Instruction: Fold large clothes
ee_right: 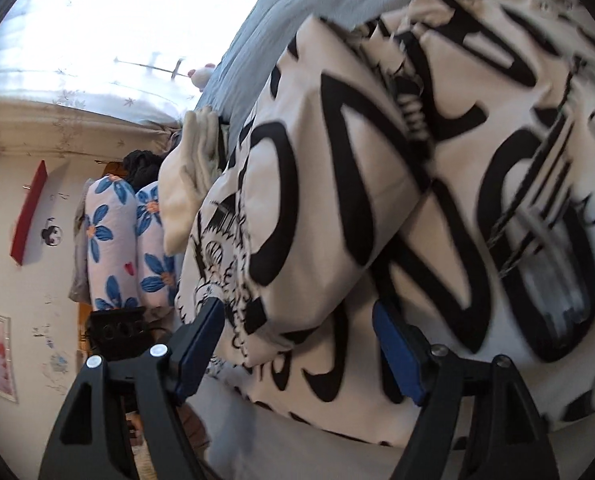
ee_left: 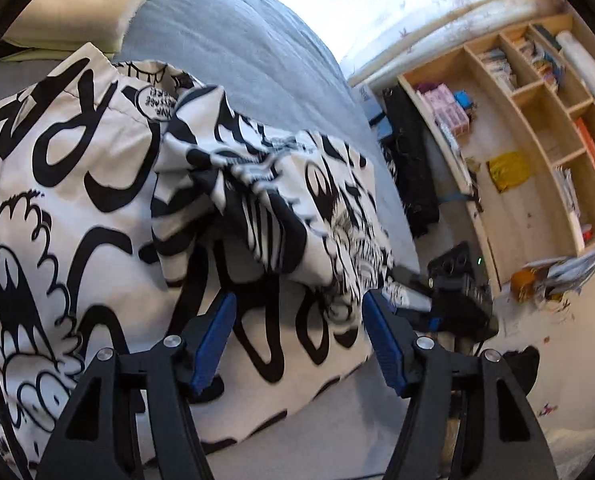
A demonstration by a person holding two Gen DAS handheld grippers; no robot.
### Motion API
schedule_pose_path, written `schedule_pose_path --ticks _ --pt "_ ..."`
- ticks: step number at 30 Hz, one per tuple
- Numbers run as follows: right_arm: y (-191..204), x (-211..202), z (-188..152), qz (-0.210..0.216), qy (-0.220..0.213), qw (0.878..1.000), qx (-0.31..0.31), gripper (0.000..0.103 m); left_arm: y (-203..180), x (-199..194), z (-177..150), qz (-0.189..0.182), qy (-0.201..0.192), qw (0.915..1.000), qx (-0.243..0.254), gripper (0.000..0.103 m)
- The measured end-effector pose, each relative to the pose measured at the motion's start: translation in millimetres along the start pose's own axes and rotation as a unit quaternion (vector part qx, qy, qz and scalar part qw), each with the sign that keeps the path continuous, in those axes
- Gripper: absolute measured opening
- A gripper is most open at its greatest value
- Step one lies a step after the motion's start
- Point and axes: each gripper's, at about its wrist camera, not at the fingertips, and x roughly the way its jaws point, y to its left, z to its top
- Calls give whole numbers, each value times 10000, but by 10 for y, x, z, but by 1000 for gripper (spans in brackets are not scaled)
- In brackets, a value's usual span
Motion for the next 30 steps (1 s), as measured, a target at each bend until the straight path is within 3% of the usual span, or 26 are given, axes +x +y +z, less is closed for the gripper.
schedule_pose_path --ticks 5,8,10,11,16,20,25,28,30 --pt "116 167 -1 228 -69 9997 57 77 142 68 93 -20 -87 9999 -136 64" --pt "268 241 18 55 -285 9994 -169 71 232 163 173 -50 -103 9997 -224 64" --pt "454 246 22 -200 -406 9965 -705 17 276 201 231 -110 -133 9995 -273 64" --pt "541 247 22 -383 -419 9942 -913 10 297 225 270 -128 -152 9994 -290 65" --pt "780 9 18 -440 -646 9878 -1349 10 359 357 463 -342 -124 9986 -381 65" --pt "896 -129 -22 -454 -668 9839 -1593 8 350 457 653 -256 -248 9989 -303 65" --pt "858 -45 -210 -749 -384 9788 -1866 6 85 300 825 104 -684 9958 597 63" --pt "732 9 -307 -744 -230 9808 -1785 6 -113 252 793 494 -703 9869 1364 63" --pt "681 49 -359 -817 -170 9797 -1820 6 -217 272 714 811 -615 9764 1906 62"
